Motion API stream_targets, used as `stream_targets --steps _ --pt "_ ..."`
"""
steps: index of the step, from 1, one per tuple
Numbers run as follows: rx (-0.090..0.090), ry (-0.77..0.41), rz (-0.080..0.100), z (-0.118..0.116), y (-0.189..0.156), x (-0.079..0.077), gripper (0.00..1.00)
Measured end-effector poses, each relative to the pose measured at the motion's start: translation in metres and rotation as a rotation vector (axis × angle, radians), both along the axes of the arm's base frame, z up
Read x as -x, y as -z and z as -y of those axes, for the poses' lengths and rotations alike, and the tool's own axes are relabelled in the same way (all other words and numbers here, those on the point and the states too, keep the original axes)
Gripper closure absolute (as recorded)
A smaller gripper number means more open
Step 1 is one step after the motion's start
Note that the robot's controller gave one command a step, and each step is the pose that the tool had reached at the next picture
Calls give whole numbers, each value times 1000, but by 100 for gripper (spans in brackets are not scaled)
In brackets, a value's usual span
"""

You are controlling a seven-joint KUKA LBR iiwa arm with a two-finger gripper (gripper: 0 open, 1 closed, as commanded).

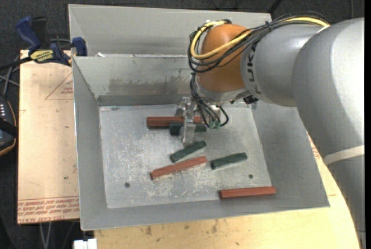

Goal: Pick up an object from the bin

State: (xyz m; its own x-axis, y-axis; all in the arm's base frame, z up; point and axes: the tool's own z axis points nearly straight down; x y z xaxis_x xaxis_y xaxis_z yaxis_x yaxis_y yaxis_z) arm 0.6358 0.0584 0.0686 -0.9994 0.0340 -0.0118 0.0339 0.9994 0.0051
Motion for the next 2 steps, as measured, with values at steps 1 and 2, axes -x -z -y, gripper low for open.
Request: stream_targets --steps 1,2 --pt "0 12 0 0 0 0 100" --pt "0 17 -2 0 -4 1 100"
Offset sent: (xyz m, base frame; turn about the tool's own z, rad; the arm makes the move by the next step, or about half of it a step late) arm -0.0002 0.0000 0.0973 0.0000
